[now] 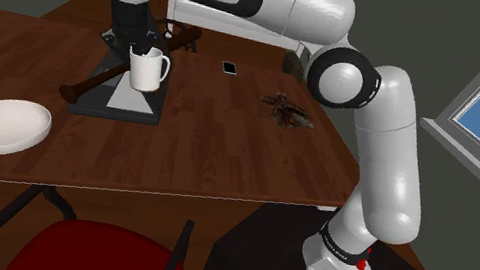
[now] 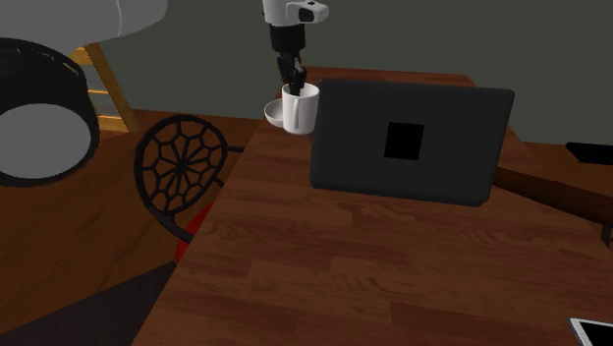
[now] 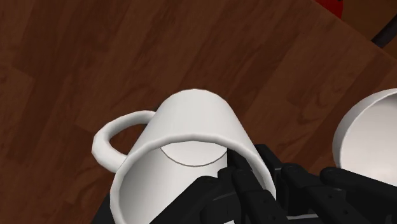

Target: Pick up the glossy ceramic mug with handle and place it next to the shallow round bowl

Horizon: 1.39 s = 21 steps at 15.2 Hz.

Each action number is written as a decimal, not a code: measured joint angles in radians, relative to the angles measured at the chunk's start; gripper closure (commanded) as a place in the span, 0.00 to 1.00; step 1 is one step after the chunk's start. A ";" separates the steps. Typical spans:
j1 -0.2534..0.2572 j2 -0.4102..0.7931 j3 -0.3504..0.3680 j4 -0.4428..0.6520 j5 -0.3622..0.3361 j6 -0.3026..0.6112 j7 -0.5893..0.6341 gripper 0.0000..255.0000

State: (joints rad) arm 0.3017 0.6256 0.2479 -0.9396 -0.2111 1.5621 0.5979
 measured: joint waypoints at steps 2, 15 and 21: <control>0.051 0.084 -0.002 0.132 -0.016 -0.047 0.024 1.00; 0.053 0.061 0.005 -0.053 -0.017 0.107 0.074 1.00; 0.038 0.043 0.006 -0.166 -0.016 0.199 0.084 1.00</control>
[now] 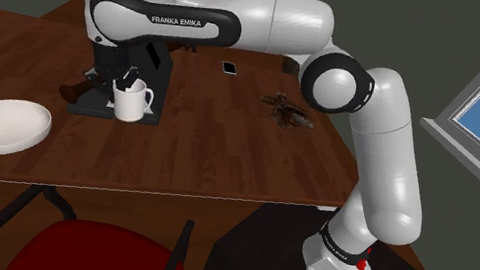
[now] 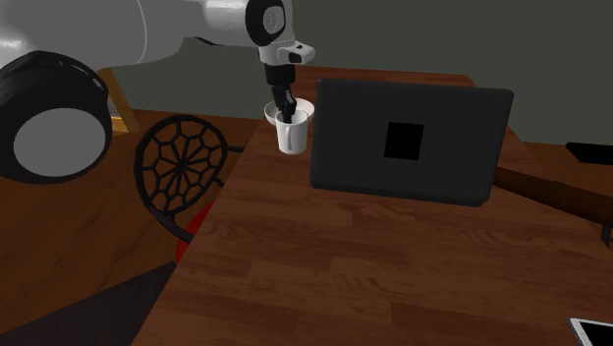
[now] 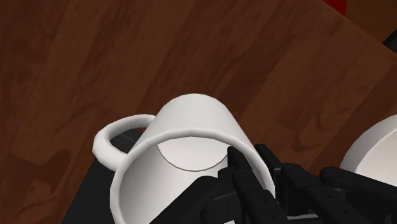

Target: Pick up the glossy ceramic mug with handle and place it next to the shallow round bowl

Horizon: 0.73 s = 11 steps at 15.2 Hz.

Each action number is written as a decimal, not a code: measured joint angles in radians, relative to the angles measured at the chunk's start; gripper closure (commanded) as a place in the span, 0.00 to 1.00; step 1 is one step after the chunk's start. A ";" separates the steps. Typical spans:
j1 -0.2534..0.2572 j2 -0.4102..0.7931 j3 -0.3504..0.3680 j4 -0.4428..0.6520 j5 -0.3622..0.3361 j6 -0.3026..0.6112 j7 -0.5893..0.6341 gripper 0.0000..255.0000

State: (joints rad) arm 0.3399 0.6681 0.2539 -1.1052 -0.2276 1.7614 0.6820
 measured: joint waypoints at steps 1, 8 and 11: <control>0.000 0.004 -0.001 -0.007 -0.001 0.011 0.002 1.00; -0.009 0.013 -0.004 -0.087 -0.006 0.099 0.010 1.00; -0.010 0.023 -0.005 -0.113 -0.010 0.135 0.015 1.00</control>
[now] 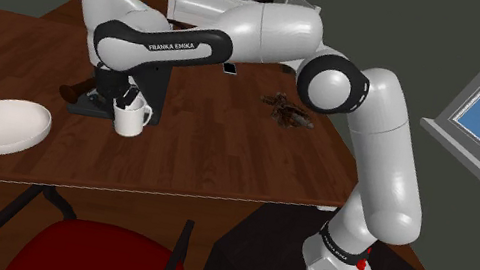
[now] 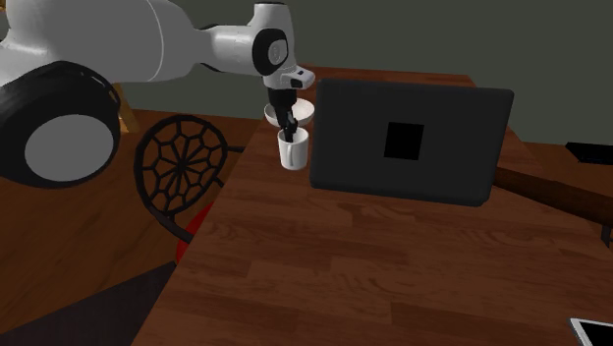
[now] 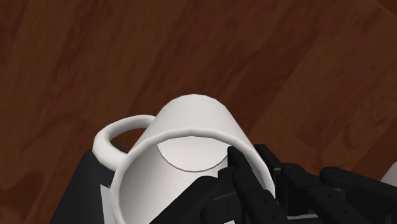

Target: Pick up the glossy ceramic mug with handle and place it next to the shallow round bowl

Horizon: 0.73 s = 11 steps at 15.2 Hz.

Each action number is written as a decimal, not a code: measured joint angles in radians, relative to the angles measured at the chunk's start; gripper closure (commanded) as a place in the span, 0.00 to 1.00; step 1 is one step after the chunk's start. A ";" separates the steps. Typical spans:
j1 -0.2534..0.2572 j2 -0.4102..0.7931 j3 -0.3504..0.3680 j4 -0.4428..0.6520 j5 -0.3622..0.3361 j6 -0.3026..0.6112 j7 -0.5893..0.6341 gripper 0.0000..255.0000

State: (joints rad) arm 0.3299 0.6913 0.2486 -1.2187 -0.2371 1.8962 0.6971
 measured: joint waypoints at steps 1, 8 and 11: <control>0.000 0.004 -0.001 -0.004 -0.001 0.007 0.001 1.00; -0.001 0.007 -0.002 -0.026 -0.003 0.032 0.005 1.00; -0.001 0.007 -0.002 -0.025 -0.003 0.033 0.005 0.00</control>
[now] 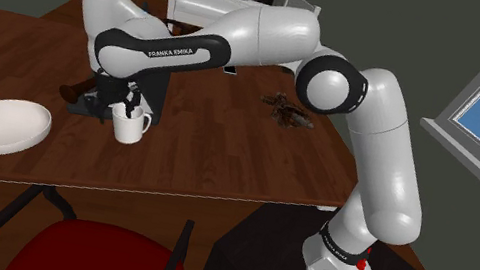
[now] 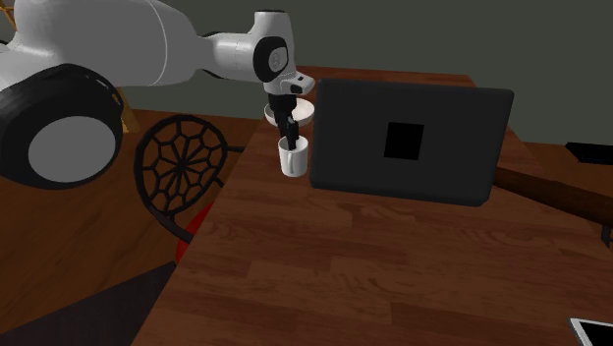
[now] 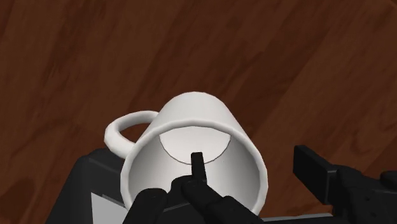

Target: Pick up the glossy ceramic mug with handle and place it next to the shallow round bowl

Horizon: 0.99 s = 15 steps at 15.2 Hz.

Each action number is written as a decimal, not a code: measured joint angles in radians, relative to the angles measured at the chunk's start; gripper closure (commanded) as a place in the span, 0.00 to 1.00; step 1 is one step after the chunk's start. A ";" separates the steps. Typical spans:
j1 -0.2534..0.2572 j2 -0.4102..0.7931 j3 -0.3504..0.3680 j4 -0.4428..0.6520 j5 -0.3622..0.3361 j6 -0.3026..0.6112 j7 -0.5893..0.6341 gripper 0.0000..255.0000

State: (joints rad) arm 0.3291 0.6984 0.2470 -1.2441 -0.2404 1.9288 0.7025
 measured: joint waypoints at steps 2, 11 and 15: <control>0.000 0.000 0.000 0.000 0.000 0.000 0.000 0.00; 0.009 -0.025 0.006 0.083 0.009 -0.106 -0.009 0.00; 0.010 -0.025 0.006 0.086 0.009 -0.110 -0.009 0.00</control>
